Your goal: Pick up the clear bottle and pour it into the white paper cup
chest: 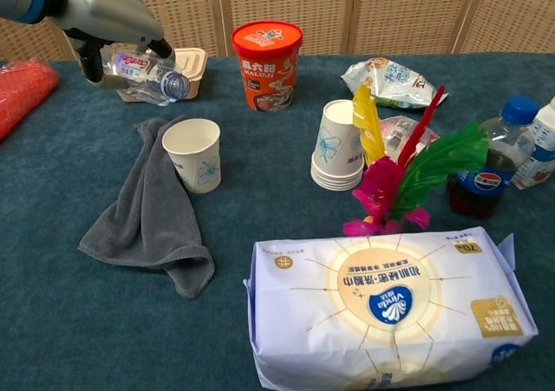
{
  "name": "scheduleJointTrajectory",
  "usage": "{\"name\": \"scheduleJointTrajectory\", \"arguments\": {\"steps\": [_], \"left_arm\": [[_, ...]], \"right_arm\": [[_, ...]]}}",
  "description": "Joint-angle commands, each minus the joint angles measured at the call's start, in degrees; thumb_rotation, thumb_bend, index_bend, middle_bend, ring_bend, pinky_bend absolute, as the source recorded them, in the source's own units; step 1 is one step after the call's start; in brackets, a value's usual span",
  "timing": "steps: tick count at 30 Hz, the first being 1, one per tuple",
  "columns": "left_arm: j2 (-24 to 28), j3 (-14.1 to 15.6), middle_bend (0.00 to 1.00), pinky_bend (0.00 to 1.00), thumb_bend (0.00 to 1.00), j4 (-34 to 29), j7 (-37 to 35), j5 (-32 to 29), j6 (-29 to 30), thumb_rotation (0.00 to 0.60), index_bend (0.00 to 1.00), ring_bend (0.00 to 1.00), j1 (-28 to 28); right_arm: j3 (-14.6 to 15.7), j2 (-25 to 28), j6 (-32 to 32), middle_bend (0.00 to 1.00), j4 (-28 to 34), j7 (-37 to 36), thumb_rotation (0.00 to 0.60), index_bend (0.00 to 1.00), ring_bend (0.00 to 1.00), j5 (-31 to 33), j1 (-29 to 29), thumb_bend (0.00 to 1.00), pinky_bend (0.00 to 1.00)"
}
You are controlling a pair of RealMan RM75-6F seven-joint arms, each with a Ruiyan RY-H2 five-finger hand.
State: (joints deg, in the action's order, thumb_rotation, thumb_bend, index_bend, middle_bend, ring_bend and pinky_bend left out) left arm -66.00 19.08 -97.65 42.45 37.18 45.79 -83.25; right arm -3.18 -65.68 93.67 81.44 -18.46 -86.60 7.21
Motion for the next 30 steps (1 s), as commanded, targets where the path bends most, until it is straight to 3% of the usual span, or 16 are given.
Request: {"name": "scheduleJointTrajectory", "arguments": {"steps": [1, 10, 16, 21, 30], "left_arm": [[0.9, -2.3, 0.34, 0.58, 0.61, -1.6, -3.8, 0.4, 2.9, 0.590, 0.42, 0.39, 3.4], [2.5, -8.1, 0.35, 0.60, 0.61, -3.7, -16.9, 6.8, 11.3, 0.580, 0.43, 0.41, 15.0], [3.4, -13.1, 0.34, 0.60, 0.61, -5.4, -30.1, 11.8, 16.4, 0.578, 0.42, 0.41, 23.6], [5.0, -16.5, 0.34, 0.60, 0.61, -6.7, -43.5, 15.3, 16.1, 0.575, 0.40, 0.40, 30.0], [4.8, -18.4, 0.33, 0.60, 0.61, -5.3, -56.6, 20.8, 13.8, 0.575, 0.40, 0.39, 38.1]], "right_arm": [[-0.1, 0.2, 0.1, 0.00, 0.4, 0.4, 0.600, 0.00, 0.00, -0.2, -0.1, 0.51, 0.12], [-0.1, 1.0, -0.4, 0.00, 2.4, 2.3, 0.600, 0.00, 0.00, -0.8, -0.9, 0.51, 0.12], [0.0, 1.4, -0.9, 0.00, 3.7, 3.4, 0.600, 0.00, 0.00, -0.9, -1.3, 0.51, 0.12], [0.1, 1.8, -1.1, 0.00, 4.5, 4.1, 0.600, 0.00, 0.00, -0.8, -1.5, 0.51, 0.12], [0.2, 2.2, -1.8, 0.00, 6.3, 5.7, 0.600, 0.00, 0.00, -1.2, -2.1, 0.51, 0.12]]}}
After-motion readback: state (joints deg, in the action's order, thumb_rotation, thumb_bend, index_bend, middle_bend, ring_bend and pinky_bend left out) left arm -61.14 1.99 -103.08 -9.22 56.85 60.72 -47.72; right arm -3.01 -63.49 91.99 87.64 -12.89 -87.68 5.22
